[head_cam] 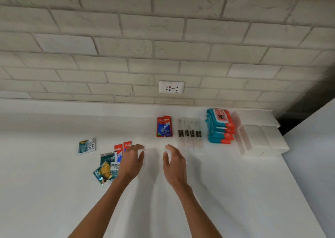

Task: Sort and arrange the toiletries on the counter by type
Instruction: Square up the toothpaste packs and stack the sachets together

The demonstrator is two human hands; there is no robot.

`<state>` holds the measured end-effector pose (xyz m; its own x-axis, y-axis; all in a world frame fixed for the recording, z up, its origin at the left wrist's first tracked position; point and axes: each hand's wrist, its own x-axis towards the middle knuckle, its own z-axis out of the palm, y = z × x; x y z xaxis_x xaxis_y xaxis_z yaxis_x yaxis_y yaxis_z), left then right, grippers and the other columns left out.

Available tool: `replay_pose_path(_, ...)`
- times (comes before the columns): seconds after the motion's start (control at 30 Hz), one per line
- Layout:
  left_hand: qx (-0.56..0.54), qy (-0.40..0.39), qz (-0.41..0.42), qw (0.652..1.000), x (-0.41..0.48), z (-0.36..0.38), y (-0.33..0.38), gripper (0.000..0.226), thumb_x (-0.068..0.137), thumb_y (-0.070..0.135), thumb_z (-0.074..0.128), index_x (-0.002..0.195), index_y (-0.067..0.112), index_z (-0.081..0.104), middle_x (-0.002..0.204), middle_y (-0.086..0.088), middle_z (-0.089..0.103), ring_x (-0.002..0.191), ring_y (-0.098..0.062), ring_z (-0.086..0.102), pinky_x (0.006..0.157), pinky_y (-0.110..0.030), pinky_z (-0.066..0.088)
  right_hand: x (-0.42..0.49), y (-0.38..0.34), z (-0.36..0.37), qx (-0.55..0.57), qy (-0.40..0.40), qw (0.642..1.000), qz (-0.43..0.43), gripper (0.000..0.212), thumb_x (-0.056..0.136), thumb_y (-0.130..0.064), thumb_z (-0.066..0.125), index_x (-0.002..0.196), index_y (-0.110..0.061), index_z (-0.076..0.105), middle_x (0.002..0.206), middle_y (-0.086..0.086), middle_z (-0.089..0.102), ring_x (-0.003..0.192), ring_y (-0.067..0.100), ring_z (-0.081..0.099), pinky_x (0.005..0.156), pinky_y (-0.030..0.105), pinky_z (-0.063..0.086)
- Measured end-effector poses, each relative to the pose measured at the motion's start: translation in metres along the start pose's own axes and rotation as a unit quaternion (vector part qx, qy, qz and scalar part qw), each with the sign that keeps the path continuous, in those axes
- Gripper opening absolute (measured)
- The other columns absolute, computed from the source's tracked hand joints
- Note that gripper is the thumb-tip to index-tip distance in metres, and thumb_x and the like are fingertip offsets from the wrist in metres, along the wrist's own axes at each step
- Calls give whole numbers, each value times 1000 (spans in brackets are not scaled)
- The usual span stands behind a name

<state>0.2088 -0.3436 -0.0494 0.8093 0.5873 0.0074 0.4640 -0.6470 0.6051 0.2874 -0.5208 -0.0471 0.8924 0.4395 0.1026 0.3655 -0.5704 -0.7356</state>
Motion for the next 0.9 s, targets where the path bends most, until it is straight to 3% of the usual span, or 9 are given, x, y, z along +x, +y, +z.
replay_pose_path(0.17,18,-17,1,1000,19,-35,-53,18,95,6,59,106,12,72,105,-12,72,90,-32,68,74,-32,49,-31,-34,63,-24,-69,997,-4,35,111,-29,54,144,-23,59,149,-3,63,138,13,58,116,27,46)
replay_pose_path(0.37,43,-60,38,997,59,-51,-83,24,102,14,53,121,12,68,121,-7,68,109,-26,64,83,-37,58,-53,-60,126,-103,-140,984,-40,52,113,-35,47,162,-19,41,168,3,43,156,19,40,125,33,37)
replay_pose_path(0.57,129,-185,76,971,91,-43,-95,43,103,6,48,146,12,50,147,-11,51,129,-33,50,97,-46,56,-66,-55,162,-207,-145,965,-66,71,108,-52,8,170,-21,21,178,0,17,165,24,12,132,38,7)
replay_pose_path(0.7,158,-217,101,958,107,-42,-96,34,106,13,46,137,10,57,134,-11,51,121,-32,52,97,-47,53,-66,-53,166,-214,-145,965,-52,68,111,-52,12,170,-21,23,178,0,18,165,24,13,134,44,16)
replay_pose_path(0.8,165,-242,105,950,116,-48,-90,27,106,20,48,124,8,65,123,-12,58,108,-27,59,92,-40,55,-69,-51,172,-218,-152,963,-45,69,112,-54,11,171,-20,19,179,-2,12,166,22,6,135,44,14)
replay_pose_path(0.9,167,-269,113,942,126,-51,-89,28,104,22,52,121,7,67,122,-11,63,119,-27,53,97,-39,49,-71,-50,174,-223,-155,961,-44,68,113,-54,13,171,-20,18,179,-2,10,166,21,4,135,44,13)
